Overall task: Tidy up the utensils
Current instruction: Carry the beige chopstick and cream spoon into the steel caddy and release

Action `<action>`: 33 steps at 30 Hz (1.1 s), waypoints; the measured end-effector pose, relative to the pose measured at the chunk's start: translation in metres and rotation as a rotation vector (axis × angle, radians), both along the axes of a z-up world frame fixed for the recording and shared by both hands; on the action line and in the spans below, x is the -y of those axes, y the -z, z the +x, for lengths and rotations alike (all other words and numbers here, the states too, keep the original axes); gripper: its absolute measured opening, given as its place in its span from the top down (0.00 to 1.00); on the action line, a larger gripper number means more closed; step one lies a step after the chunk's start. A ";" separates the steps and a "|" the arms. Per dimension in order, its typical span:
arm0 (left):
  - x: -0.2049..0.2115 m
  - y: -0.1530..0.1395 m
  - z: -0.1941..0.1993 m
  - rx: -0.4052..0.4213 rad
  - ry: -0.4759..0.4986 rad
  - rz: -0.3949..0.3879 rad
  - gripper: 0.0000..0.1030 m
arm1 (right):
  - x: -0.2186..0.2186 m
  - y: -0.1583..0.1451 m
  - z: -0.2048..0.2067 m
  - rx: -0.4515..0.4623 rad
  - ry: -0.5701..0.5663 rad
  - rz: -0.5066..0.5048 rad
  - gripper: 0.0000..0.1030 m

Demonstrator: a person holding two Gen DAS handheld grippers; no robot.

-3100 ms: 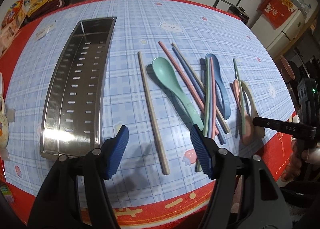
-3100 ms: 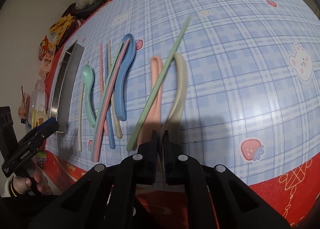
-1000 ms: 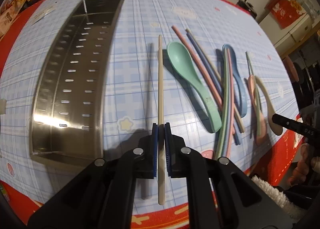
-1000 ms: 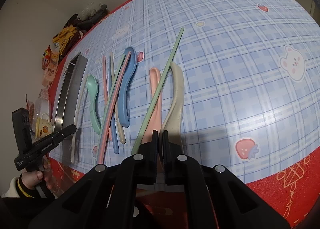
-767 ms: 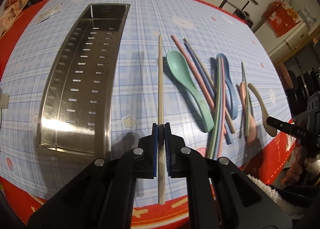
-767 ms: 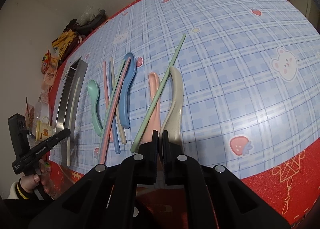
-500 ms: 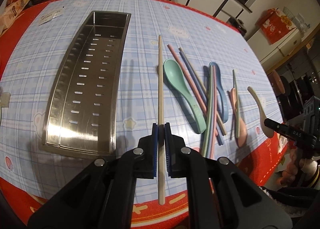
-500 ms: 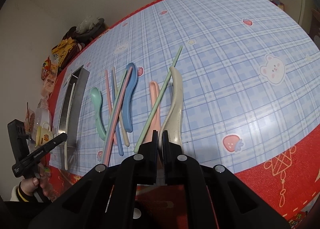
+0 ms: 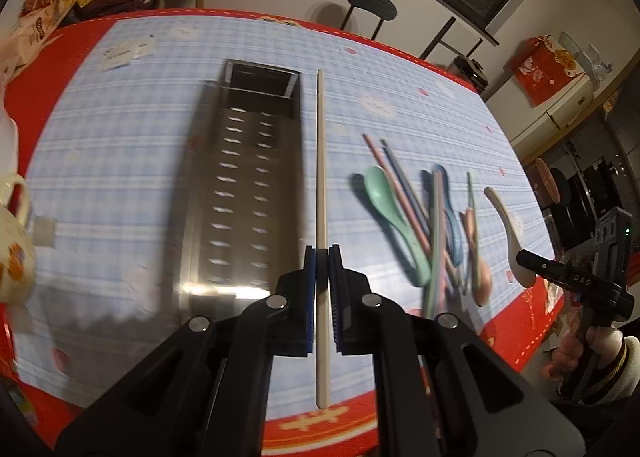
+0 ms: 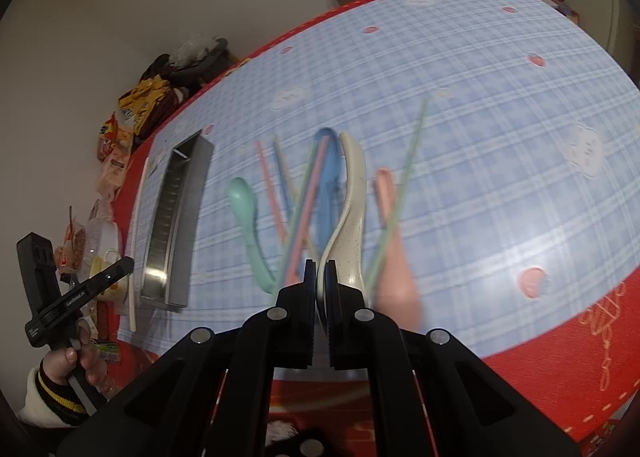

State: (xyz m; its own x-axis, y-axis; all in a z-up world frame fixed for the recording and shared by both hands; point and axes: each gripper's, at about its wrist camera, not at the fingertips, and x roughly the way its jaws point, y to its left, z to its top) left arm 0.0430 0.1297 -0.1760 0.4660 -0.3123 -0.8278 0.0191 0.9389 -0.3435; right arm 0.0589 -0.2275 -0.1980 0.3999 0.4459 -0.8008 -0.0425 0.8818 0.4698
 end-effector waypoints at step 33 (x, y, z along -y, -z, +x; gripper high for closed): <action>-0.063 0.039 0.086 -0.103 -0.070 0.034 0.80 | -0.205 0.002 0.074 -0.074 -0.246 0.041 0.95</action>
State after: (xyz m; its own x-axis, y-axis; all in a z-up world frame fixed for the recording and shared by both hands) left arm 0.1294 0.1930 -0.2148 0.3978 -0.2532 -0.8818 -0.0810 0.9477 -0.3087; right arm 0.1324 -0.0220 -0.2001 0.2161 0.5552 -0.8032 -0.2179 0.8293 0.5146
